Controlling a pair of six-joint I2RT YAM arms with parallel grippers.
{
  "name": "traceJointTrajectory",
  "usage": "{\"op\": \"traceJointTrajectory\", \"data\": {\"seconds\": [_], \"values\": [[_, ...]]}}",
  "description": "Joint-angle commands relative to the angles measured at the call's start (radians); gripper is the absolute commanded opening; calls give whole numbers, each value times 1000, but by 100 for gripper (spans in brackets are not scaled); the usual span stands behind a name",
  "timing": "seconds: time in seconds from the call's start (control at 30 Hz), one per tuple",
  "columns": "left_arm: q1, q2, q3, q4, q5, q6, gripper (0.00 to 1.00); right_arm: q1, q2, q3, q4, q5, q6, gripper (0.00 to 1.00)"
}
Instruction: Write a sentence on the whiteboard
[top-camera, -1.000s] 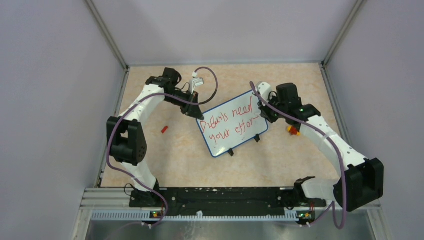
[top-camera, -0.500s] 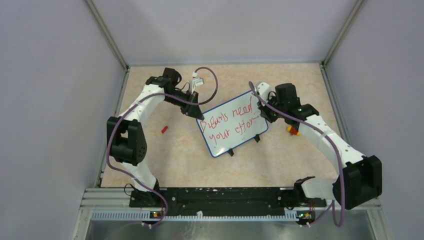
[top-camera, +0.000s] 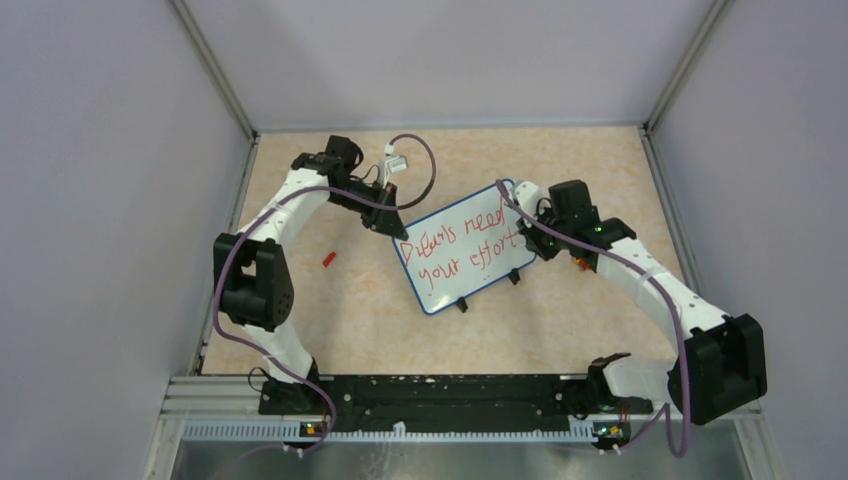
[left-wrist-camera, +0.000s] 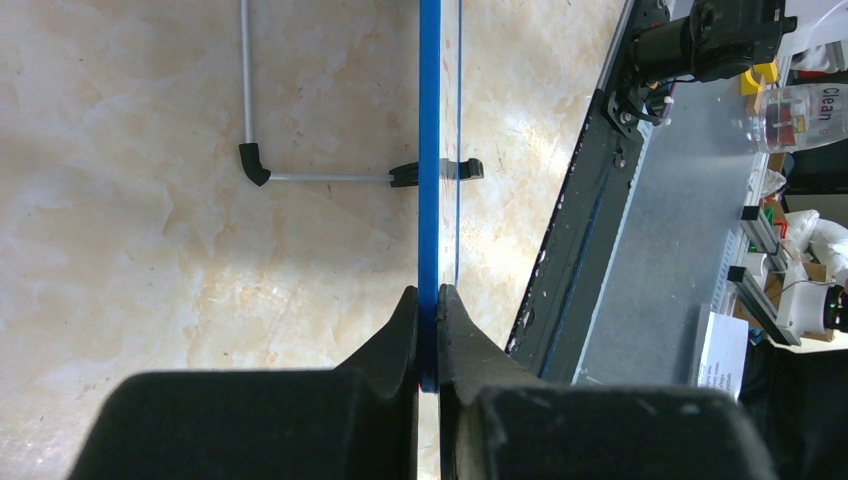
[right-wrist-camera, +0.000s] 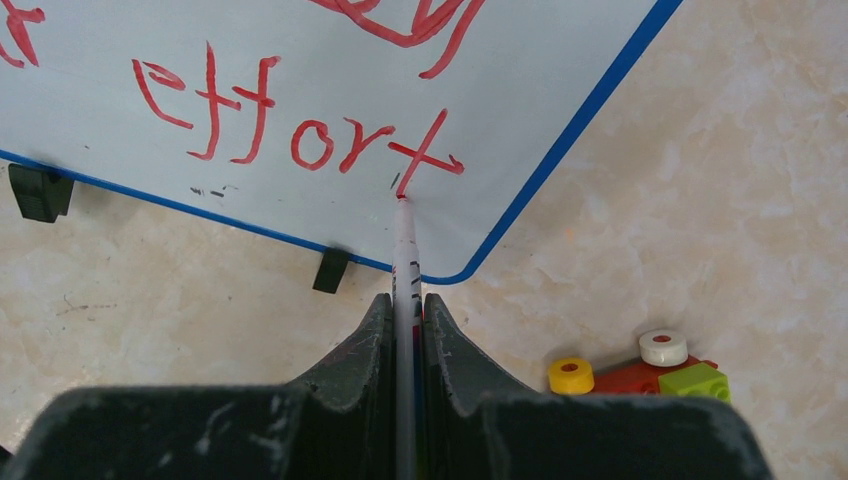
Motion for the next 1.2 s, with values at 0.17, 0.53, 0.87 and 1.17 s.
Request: {"op": "traceJointTrajectory", "data": {"seconds": [0.17, 0.53, 0.87, 1.17], "values": [[-1, 5, -3, 38, -15, 32, 0, 6, -25, 77, 15, 59, -35, 0], [-1, -1, -5, 38, -10, 35, 0, 6, -32, 66, -21, 65, -54, 0], [-1, -8, -21, 43, -23, 36, 0, 7, 27, 15, 51, 85, -63, 0], [-1, -12, -14, 54, -26, 27, 9, 6, -20, 99, -39, 37, -49, 0]]}}
